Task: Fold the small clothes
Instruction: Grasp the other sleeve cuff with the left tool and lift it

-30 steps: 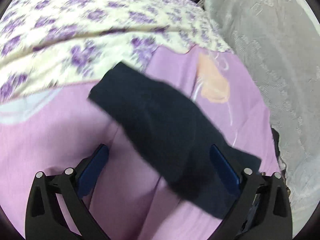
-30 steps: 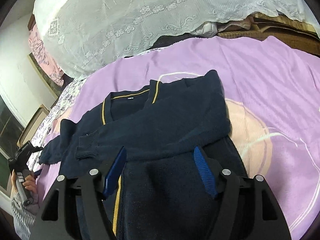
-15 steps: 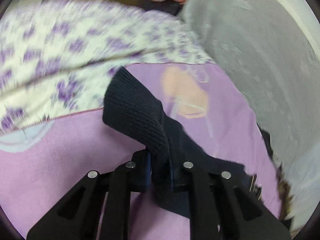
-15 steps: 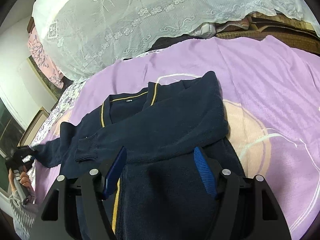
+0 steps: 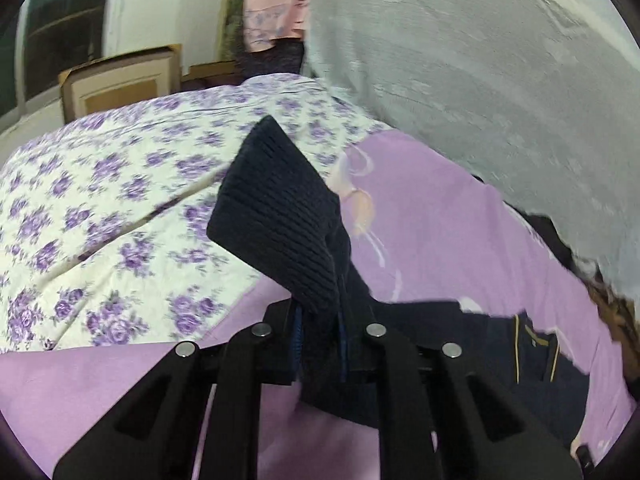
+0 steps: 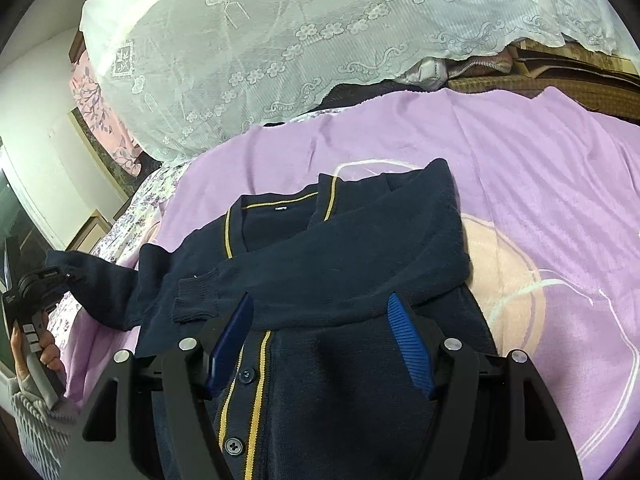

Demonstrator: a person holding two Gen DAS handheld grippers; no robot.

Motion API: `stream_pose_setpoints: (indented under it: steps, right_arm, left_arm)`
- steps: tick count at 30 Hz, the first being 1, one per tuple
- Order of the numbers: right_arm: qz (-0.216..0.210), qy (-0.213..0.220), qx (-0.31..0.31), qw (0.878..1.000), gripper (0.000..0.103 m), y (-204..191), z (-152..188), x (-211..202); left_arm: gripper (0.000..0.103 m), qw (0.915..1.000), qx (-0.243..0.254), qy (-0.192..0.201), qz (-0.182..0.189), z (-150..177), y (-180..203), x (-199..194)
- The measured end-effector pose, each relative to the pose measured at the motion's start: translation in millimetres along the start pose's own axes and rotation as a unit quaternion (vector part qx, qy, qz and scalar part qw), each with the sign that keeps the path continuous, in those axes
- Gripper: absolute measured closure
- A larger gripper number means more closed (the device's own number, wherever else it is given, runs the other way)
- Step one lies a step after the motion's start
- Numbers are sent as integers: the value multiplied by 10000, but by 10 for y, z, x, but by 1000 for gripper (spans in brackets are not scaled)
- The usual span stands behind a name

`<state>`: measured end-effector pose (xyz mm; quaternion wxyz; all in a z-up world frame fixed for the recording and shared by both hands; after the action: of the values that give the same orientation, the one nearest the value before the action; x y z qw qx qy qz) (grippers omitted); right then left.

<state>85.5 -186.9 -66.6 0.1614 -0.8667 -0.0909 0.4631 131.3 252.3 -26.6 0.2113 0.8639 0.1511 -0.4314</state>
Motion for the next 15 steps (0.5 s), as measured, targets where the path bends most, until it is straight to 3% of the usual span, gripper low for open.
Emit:
stream_pose_setpoints:
  steps: [2, 5, 15]
  right_arm:
    - [-12, -7, 29, 10000, 33, 13, 0, 6]
    - [-36, -56, 25, 10000, 33, -1, 11, 28]
    - [-126, -24, -91, 9999, 33, -88, 13, -37]
  left_arm:
    - [91, 9999, -113, 31, 20, -83, -120, -65]
    - [91, 9999, 93, 133, 29, -93, -69, -188]
    - [91, 9960, 869, 92, 170, 185, 615, -275]
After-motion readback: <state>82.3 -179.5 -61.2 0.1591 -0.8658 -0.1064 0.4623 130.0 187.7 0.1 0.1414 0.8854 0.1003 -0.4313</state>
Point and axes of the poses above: each gripper's, at about its wrist camera, not at the fingertips, and x roughly the way its jaws point, y to its right, z to its underside, the point moved 6 cm from there along x, roughly the way its jaws point, and after that the axes turned 13 degrees about -y, right-handed, at the moved point
